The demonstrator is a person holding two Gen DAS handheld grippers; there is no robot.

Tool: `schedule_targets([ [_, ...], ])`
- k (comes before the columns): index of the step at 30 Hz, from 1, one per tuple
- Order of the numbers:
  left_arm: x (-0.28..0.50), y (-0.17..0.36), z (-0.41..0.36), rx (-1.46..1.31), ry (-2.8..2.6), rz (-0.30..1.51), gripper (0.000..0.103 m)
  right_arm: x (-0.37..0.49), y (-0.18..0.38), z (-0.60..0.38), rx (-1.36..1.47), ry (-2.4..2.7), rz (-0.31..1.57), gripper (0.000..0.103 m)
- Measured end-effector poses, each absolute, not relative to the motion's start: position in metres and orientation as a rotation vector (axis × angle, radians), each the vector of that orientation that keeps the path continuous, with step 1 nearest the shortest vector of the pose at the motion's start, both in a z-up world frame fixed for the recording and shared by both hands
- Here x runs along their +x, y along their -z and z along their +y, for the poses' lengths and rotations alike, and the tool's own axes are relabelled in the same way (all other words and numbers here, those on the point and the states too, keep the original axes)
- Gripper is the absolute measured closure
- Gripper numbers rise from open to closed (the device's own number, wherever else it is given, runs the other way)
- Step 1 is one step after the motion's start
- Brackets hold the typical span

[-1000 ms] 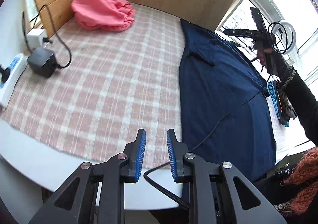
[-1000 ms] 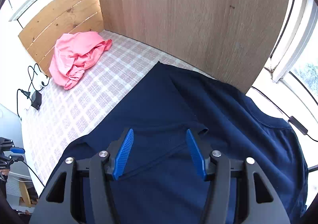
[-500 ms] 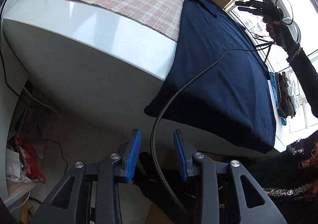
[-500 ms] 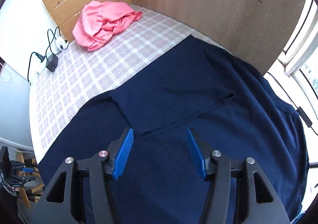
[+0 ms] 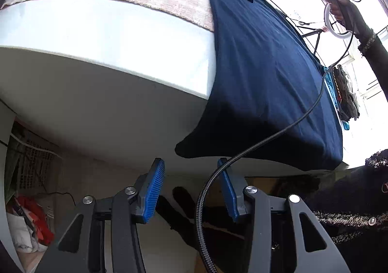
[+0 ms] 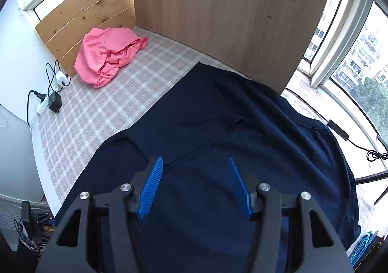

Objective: Fold clothes

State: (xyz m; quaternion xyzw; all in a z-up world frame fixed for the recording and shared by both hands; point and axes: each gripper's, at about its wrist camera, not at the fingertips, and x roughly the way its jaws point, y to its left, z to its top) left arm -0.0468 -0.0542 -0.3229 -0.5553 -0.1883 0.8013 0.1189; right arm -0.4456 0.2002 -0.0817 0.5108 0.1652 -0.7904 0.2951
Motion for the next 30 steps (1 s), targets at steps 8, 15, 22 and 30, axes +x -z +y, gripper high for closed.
schedule_targets([
  [8, -0.011, 0.261, -0.067, -1.456, -2.314, -0.662, 0.061, -0.400, -0.003, 0.233, 1.219, 2.206, 0.400, 0.048],
  [15, 0.008, 0.213, -0.090, -1.229, -2.427, -0.941, 0.046, -0.369, -0.017, 0.277, 1.225, 2.271, 0.407, 0.044],
  [22, -0.007, 0.299, -0.066, -1.546, -2.538, -0.626, 0.048, -0.350, -0.006, 0.293, 1.232, 2.284, 0.421, 0.042],
  [30, -0.044, 0.341, -0.071, -1.445, -2.433, -0.783, 0.049, -0.356, 0.073, 0.212, 1.344, 2.144, 0.462, 0.042],
])
